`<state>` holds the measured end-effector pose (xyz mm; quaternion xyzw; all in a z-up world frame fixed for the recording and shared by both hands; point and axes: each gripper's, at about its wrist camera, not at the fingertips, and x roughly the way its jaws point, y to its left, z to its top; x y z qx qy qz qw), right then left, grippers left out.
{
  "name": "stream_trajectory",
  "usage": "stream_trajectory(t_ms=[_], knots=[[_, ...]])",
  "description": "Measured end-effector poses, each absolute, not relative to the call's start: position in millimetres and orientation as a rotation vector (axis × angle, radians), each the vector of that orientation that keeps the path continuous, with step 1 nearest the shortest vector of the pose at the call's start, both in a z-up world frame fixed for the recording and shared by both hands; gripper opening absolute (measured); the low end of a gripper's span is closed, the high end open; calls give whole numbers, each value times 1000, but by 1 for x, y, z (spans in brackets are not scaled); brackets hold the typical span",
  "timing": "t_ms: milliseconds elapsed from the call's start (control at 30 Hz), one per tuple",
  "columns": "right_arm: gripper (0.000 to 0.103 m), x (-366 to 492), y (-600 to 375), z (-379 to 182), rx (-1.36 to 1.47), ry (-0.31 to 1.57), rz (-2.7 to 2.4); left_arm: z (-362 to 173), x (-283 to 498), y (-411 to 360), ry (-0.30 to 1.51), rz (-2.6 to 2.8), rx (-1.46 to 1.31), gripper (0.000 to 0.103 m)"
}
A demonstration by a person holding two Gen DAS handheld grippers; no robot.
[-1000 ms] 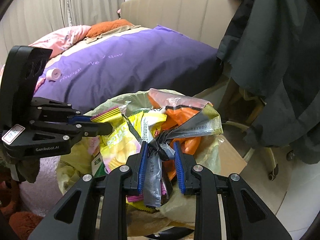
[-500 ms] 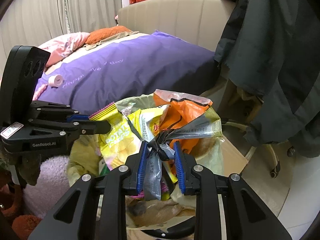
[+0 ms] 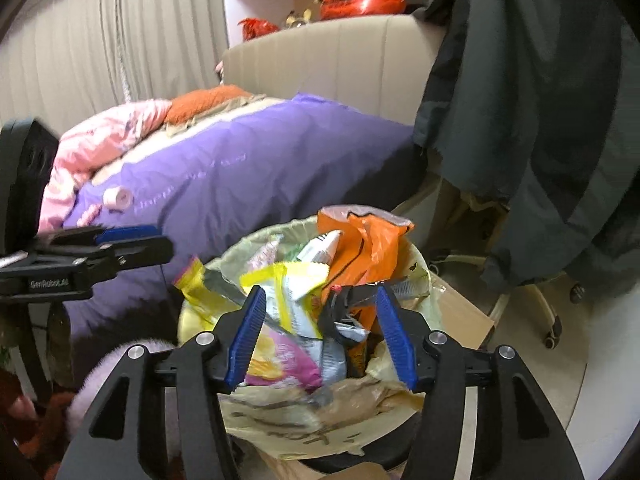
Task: Collect trash
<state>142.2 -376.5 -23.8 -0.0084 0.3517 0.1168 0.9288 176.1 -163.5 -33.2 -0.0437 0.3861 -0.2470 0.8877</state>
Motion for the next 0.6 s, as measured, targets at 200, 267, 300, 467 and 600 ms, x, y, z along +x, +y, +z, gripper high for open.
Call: stream_trajectory(t_ms=[200,267,300,467,600], knots=[[54,88,-352,9,38,645,234,1,106,-118,712,-376,-63,67],[54,61,-334,22,35,607,251,10,82,-106,679,-333,-55,67],[54,47,-324,28,35,584,268,14,67,-99,661,-300,-43,67],[54,-1,-292,39,23,547,292,25,10,-78,612,-211,24,67],[54,-32,-274,36,23,550,277,24,-27,-57,597,-117,52,67]])
